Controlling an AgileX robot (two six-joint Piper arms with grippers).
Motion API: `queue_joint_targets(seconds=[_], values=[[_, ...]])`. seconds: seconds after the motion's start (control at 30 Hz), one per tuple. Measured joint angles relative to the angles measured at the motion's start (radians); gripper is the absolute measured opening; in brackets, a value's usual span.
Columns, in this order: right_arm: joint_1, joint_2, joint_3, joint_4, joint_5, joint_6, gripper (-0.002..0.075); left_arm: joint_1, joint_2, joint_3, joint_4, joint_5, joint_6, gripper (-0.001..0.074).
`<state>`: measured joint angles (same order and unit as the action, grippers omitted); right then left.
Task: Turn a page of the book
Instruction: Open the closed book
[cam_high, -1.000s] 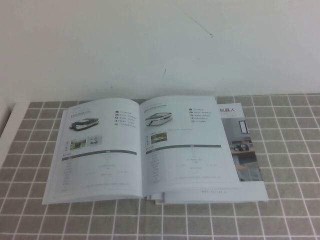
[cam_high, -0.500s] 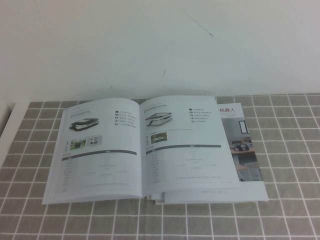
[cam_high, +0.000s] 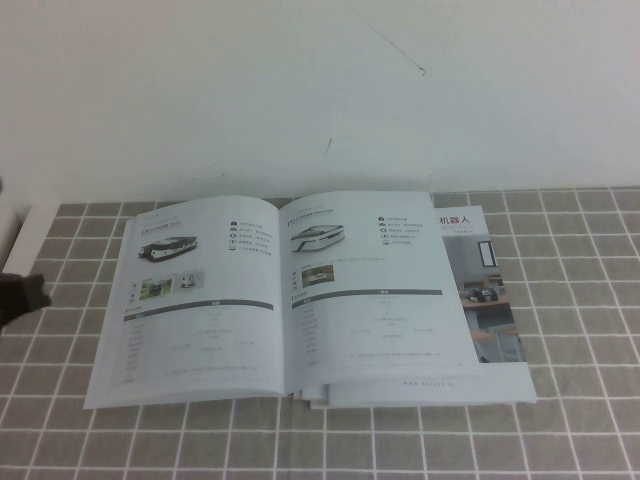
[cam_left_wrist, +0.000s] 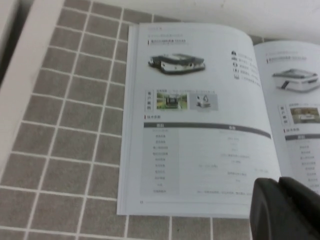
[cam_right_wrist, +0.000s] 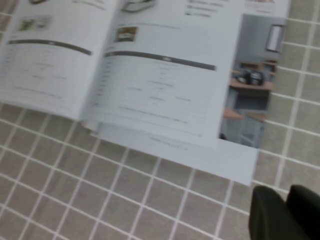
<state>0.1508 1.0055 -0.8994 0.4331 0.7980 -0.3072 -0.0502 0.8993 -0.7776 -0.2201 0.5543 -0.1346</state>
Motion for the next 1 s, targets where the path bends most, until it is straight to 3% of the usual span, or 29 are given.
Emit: queue_joint_targets(seconds=[0.17,0.37,0.53,0.8,1.0], values=[[0.002,0.027,0.000,0.146,0.008,-0.192,0.0073,0.000,0.179,-0.002,-0.199,0.015,0.231,-0.0004],[0.004,0.130,0.000,0.168,-0.004,-0.274,0.0073,0.000,0.419,-0.075,-0.455,0.119,0.585,-0.0004],[0.004,0.253,0.000,0.247,-0.064,-0.350,0.0108,-0.001,0.534,-0.133,-0.514,0.126,0.670,-0.0004],[0.004,0.458,0.000,0.580,-0.130,-0.603,0.0296,-0.001,0.668,-0.138,-0.540,0.075,0.680,-0.0004],[0.004,0.587,-0.022,0.820,-0.158,-0.822,0.0321,-0.001,0.767,-0.138,-0.661,0.042,0.811,-0.0004]])
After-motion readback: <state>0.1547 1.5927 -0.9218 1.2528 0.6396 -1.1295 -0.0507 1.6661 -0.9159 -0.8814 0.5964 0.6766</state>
